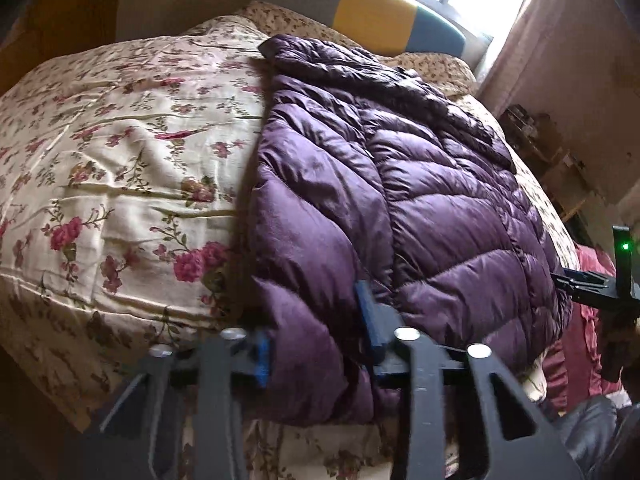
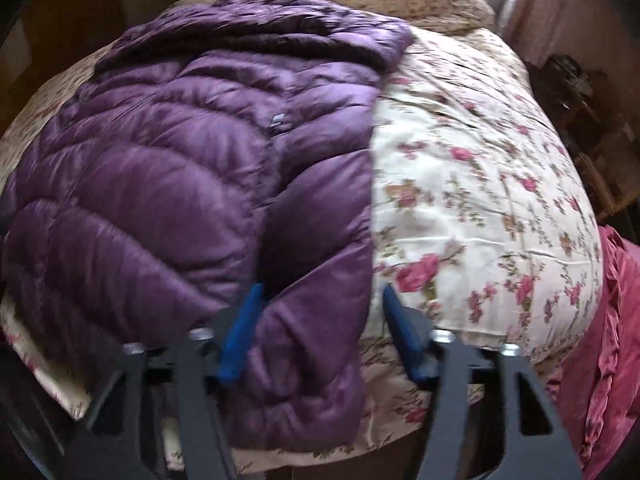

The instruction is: Fold large clothes

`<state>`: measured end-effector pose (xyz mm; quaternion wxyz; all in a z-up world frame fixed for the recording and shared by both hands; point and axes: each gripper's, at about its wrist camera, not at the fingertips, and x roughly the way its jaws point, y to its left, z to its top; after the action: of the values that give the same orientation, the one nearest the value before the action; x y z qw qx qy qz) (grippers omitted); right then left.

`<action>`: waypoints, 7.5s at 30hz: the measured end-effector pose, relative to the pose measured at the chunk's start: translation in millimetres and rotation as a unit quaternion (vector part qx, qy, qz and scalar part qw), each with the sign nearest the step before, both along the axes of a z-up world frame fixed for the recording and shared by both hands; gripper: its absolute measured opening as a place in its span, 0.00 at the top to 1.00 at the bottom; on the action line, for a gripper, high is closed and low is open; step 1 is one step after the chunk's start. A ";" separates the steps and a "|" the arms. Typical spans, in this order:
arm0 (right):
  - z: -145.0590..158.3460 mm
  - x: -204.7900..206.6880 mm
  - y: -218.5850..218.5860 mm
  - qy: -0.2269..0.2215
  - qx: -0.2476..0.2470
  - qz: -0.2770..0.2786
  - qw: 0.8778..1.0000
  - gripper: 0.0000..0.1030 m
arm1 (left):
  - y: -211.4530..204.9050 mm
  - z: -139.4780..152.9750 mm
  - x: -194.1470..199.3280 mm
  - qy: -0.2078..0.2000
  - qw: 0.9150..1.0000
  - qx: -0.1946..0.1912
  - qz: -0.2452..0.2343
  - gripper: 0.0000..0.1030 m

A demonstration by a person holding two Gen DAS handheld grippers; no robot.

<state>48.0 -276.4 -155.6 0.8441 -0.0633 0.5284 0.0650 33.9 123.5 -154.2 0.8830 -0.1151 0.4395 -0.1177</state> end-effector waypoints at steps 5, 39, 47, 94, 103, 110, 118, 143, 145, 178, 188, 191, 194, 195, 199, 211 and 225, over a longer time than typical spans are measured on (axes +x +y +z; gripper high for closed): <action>7.0 -1.4 15.3 -0.006 -0.027 0.041 0.999 0.93 | 2.2 12.1 -1.3 -0.010 1.000 -0.009 -0.015 0.91; 125.9 110.1 31.0 -0.123 -0.007 0.020 0.992 0.95 | -1.2 102.7 138.4 -0.088 0.993 -0.081 -0.013 0.94; 152.3 121.5 17.0 -0.125 0.039 -0.035 0.991 0.95 | 4.8 114.7 183.9 -0.090 0.992 -0.088 0.005 0.94; 143.2 342.1 13.2 -0.159 -0.118 -0.147 0.969 0.14 | 16.2 81.0 368.5 0.018 0.993 -0.070 0.092 0.73; 156.9 313.2 14.5 -0.160 -0.102 -0.123 0.974 0.11 | 49.1 107.5 349.0 -0.024 0.987 -0.101 0.124 0.29; 83.8 279.4 15.5 -0.057 -0.098 -0.085 0.990 0.11 | 57.1 57.9 302.2 0.008 0.989 -0.112 0.096 0.29; 34.3 263.3 15.5 0.020 -0.029 -0.070 0.997 0.39 | 36.6 18.1 273.4 0.044 0.986 -0.155 0.052 0.49; 53.7 75.9 66.0 0.018 -0.158 0.090 0.983 0.94 | 48.3 44.2 130.6 0.064 0.989 -0.136 -0.012 0.89; 49.5 63.4 75.5 0.001 -0.191 0.091 0.977 0.92 | 48.8 46.7 123.3 0.060 0.991 -0.118 -0.008 0.85; 59.2 203.9 83.2 -0.145 -0.261 -0.044 0.953 0.96 | 8.9 67.8 226.4 -0.008 0.993 0.072 0.098 0.96; 17.2 232.2 65.9 -0.116 -0.234 -0.095 0.961 0.95 | -4.5 41.2 238.3 -0.031 0.984 0.129 0.117 0.96; 9.6 238.8 65.5 -0.112 -0.241 -0.098 0.959 0.95 | -8.2 32.0 242.1 -0.030 0.983 0.140 0.119 0.96; -2.1 246.8 69.7 -0.109 -0.254 -0.097 0.956 0.93 | -13.0 22.8 246.0 -0.030 0.981 0.153 0.116 0.96; -5.8 248.3 70.7 -0.109 -0.255 -0.098 0.956 0.93 | -13.5 19.3 248.6 -0.028 0.981 0.154 0.115 0.96; -19.5 250.4 74.5 -0.119 -0.264 -0.105 0.951 0.94 | -12.9 10.9 253.2 -0.026 0.982 0.147 0.118 0.96; -2.7 249.8 72.0 -0.116 -0.262 -0.106 0.952 0.83 | 3.6 46.3 236.8 -0.030 0.985 0.083 0.147 0.54; 71.2 209.6 147.1 -0.189 -0.152 -0.067 0.968 0.48 | -45.5 74.4 225.4 -0.082 0.990 0.075 0.086 0.52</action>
<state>257.6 -129.2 -84.3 0.9114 -0.1664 0.3664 -0.0860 259.3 77.9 -79.8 0.9292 -0.0756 0.3613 -0.0166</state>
